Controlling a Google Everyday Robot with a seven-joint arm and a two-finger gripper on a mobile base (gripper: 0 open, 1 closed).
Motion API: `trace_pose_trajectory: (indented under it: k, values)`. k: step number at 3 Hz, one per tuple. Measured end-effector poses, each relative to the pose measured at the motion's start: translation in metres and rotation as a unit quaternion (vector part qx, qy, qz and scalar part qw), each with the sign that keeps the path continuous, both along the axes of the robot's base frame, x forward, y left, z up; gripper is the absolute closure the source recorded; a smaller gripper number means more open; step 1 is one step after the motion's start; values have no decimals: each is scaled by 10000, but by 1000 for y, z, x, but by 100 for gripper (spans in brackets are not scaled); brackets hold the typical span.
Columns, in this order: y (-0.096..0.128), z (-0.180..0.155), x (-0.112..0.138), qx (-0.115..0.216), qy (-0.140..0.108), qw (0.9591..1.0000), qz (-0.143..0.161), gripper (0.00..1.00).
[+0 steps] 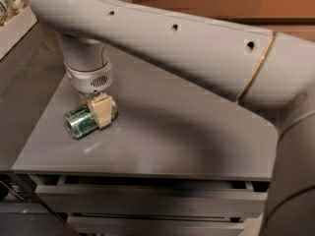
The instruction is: Pick green can
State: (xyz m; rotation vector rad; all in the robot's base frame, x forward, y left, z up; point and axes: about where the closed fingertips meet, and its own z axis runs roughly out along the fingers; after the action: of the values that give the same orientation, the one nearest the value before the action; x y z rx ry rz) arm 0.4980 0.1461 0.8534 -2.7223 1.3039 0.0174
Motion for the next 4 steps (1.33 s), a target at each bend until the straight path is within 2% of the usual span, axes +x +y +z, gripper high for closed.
trace_pose_trajectory:
  k: [1,2,4]
  values:
    - [-3,2,0,-3,-37,10000,12,79]
    - [-1,23,-3,106,-133,9999,-12,100]
    - [9,97,-6,527,-388,9977,200,100]
